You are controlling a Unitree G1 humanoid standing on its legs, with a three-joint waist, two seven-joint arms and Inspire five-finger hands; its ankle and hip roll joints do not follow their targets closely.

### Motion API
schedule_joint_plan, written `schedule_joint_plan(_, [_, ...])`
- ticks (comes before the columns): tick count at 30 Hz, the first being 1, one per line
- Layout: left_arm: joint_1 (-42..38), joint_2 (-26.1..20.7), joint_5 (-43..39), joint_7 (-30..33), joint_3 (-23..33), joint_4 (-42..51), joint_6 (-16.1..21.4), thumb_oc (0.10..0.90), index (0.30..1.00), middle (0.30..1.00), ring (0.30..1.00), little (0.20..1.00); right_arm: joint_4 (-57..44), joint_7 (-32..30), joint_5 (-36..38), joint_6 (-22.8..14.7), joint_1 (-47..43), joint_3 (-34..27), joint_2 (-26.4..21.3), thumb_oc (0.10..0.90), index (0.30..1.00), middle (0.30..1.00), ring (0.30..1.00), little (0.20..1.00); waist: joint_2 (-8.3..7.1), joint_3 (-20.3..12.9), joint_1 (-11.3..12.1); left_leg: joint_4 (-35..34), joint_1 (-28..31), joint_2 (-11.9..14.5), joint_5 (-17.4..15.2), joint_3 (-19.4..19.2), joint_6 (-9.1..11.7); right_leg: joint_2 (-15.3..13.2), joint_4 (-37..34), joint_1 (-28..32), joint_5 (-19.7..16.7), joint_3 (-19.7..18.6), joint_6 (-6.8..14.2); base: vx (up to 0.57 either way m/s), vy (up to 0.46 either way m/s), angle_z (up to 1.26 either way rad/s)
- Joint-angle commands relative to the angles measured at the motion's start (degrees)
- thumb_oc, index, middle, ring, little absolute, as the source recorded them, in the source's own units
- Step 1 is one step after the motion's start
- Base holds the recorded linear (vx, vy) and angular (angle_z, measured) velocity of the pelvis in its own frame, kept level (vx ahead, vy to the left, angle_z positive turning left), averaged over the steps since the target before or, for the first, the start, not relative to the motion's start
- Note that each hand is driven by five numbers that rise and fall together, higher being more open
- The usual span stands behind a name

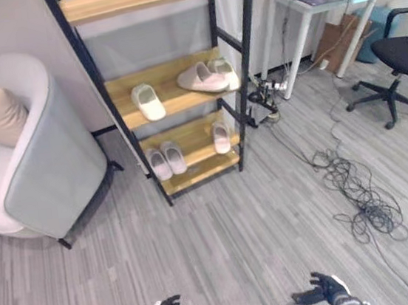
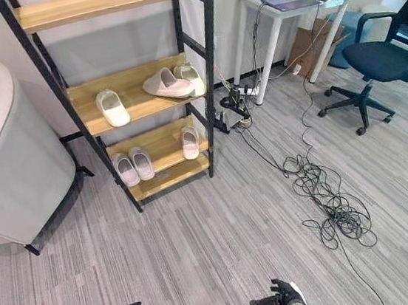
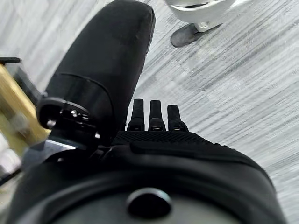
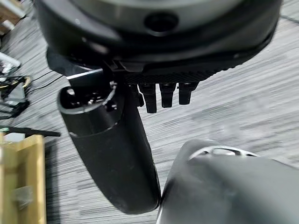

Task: Arrange the slippers neatly on the shoe rack.

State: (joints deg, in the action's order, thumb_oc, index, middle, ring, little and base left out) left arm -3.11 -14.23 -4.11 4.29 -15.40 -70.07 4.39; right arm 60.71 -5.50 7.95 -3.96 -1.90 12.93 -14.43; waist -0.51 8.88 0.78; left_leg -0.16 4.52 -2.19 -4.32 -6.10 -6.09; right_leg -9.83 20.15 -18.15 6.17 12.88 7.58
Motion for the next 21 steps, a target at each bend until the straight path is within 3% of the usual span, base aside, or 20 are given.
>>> schedule_joint_plan(1, [-1.0, 0.1, 0.5, 0.0, 1.3, 1.5, 1.7, 0.800, 0.900, 0.900, 0.900, 0.900, -3.1, -0.7, -0.9, -1.4, -1.2, 0.2, -3.7, 0.800, 0.900, 0.900, 0.900, 0.900, -0.87, 1.7, -1.9, 5.2, 1.8, 1.0, -4.9, 3.8, 6.4, 1.5, -10.8, 4.2, -8.4, -1.9, 1.5, 0.52, -0.158, 0.57])
schedule_joint_plan(2, [-1.1, 0.3, 1.1, 0.1, 1.5, 0.6, 1.8, 0.800, 0.900, 0.900, 0.900, 0.900, -3.7, -0.5, -1.1, -1.2, -0.9, 0.5, -4.0, 0.800, 0.900, 0.900, 0.900, 0.900, -1.14, 1.5, -3.3, 3.9, 4.5, 1.3, -5.7, 5.8, 7.2, 2.6, -13.4, 2.4, -10.4, -5.7, 2.6, 0.33, -0.100, 0.63])
schedule_joint_plan(4, [-0.8, 0.5, 1.5, -0.3, 1.3, 0.4, 2.0, 0.800, 0.900, 0.900, 0.900, 0.900, -4.2, -0.4, -1.4, -1.2, -0.2, 0.3, -4.2, 0.800, 0.900, 0.900, 0.900, 0.900, -1.01, 1.1, -3.2, 3.8, 5.7, 1.8, -6.3, 6.6, 7.7, 2.8, -14.2, 3.6, -10.4, -6.1, 2.4, 0.42, -0.181, 0.68])
schedule_joint_plan(6, [-0.1, 1.2, 2.2, -0.2, 1.3, -0.6, 1.8, 0.800, 0.900, 0.900, 0.900, 0.900, -4.8, -0.1, -1.9, -1.4, 0.4, 0.6, -4.7, 0.800, 0.900, 0.900, 0.900, 0.900, -0.51, -0.1, -3.4, 6.2, 6.1, 3.8, -4.4, 7.8, 9.5, 3.5, -14.0, 4.9, -11.2, -5.2, 1.0, 0.44, -0.251, 0.88])
schedule_joint_plan(7, [0.0, 1.5, 2.1, -0.3, 1.4, -0.7, 1.8, 0.800, 0.900, 0.900, 0.900, 0.900, -4.7, -0.2, -1.2, -1.9, 0.2, 0.4, -5.0, 0.800, 0.900, 0.900, 0.900, 0.900, -0.16, -0.3, -3.2, 9.4, 4.5, 4.6, -1.9, 8.0, 10.7, 4.1, -15.1, 6.4, -10.8, -4.4, 0.4, 0.24, -0.179, 0.80])
schedule_joint_plan(9, [-0.4, 1.7, 1.4, -0.6, 1.1, 0.0, 1.7, 0.800, 0.900, 0.900, 0.900, 0.900, -5.1, -0.7, 0.3, -2.4, -0.4, 0.0, -5.5, 0.800, 0.900, 0.900, 0.900, 0.900, -0.85, 0.8, -2.8, 19.6, -1.8, 6.4, 4.4, 6.1, 12.6, 3.9, -16.3, 9.2, -9.8, -3.3, -1.2, 0.16, -0.201, 0.48])
schedule_joint_plan(11, [-1.1, 1.8, 1.1, -0.5, 0.7, 0.7, 1.6, 0.800, 0.900, 0.900, 0.900, 0.900, -4.8, -1.2, 1.2, -2.4, -0.8, 0.0, -5.9, 0.800, 0.900, 0.900, 0.900, 0.900, -1.79, 1.8, -2.4, 26.8, -6.1, 9.0, 6.0, 2.8, 12.5, 4.1, -17.8, 11.8, -8.4, -2.0, -2.8, 0.13, -0.214, 0.11])
schedule_joint_plan(13, [-1.3, 1.8, 1.0, -0.4, 0.5, 1.0, 1.5, 0.800, 0.900, 0.900, 0.900, 0.900, -4.6, -1.5, 1.3, -2.2, -0.8, 0.0, -6.2, 0.800, 0.900, 0.900, 0.900, 0.900, -2.20, 2.3, -2.1, 28.7, -8.0, 10.0, 6.1, 1.0, 12.2, 4.1, -18.4, 13.2, -7.7, -1.3, -3.2, 0.18, -0.152, 0.20])
schedule_joint_plan(14, [-1.7, 1.8, 0.7, -0.4, 0.1, 1.2, 1.4, 0.800, 0.900, 0.900, 0.900, 0.900, -4.2, -1.3, 1.7, -2.1, -1.1, 0.2, -6.4, 0.800, 0.900, 0.900, 0.900, 0.900, -2.47, 2.6, -1.1, 26.6, -11.3, 8.9, 3.7, -1.4, 11.0, 4.5, -19.0, 15.4, -6.3, -0.9, -3.4, 0.27, -0.099, 0.29])
schedule_joint_plan(17, [-1.8, 1.9, 1.2, -0.6, -0.5, 1.2, 1.4, 0.800, 0.900, 0.900, 0.900, 0.900, -3.9, -1.3, 2.1, -2.1, -0.5, 0.2, -6.5, 0.800, 0.900, 0.900, 0.900, 0.900, -2.22, 2.5, 0.1, 19.2, -15.9, 7.8, 2.4, -3.9, 10.2, 5.4, -19.5, 17.7, -3.6, -0.3, -3.3, 0.31, -0.036, 0.20])
schedule_joint_plan(21, [-1.3, 1.5, 2.1, -0.5, -0.7, 1.0, 1.2, 0.800, 0.900, 0.900, 0.900, 0.900, -2.6, -1.4, 2.5, -2.1, 0.3, -0.2, -6.0, 0.800, 0.900, 0.900, 0.900, 0.900, -0.90, 2.6, 2.5, 7.4, -20.4, 6.7, 10.9, -5.5, 11.2, 8.8, -19.7, 22.5, 0.0, -1.1, -3.4, 0.35, 0.026, 0.31])
